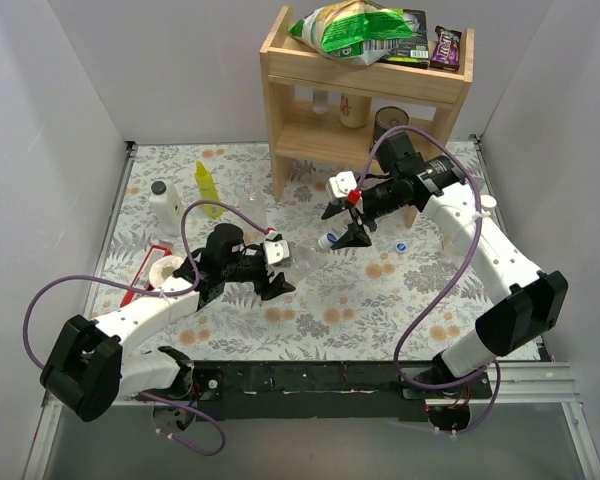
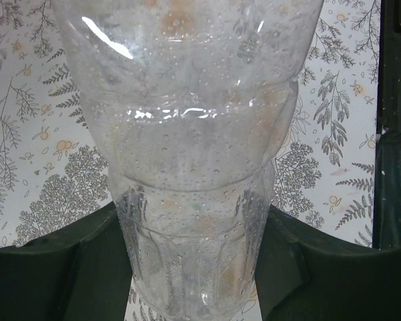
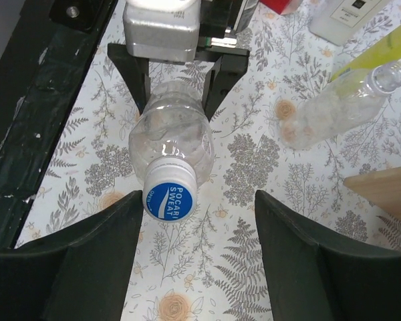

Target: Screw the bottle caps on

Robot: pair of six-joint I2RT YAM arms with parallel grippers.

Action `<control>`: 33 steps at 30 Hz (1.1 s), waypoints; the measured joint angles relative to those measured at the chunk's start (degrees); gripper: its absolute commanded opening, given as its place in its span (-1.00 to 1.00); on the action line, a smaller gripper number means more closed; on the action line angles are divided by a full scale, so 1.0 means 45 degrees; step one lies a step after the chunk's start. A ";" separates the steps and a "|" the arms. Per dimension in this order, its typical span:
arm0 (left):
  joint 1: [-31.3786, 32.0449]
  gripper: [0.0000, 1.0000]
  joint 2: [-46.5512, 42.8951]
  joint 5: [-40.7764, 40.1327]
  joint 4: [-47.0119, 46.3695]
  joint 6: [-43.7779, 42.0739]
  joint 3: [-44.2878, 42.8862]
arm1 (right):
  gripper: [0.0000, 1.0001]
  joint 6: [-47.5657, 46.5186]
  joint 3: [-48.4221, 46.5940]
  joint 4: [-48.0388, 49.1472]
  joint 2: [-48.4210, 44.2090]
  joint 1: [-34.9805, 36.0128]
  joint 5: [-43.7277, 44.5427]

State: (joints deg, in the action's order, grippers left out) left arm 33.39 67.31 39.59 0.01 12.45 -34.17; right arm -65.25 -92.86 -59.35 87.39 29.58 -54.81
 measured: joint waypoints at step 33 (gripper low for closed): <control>0.1248 -1.00 0.0301 -0.5081 -0.0928 0.1462 0.0253 | -0.97 1.1332 -0.0068 0.3031 0.2322 -0.0588 0.0311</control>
State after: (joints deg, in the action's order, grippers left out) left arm 39.00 68.66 16.73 -4.16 19.03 -33.04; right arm -14.26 -93.17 -45.71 97.84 26.94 -53.41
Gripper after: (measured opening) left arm 0.569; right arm 0.406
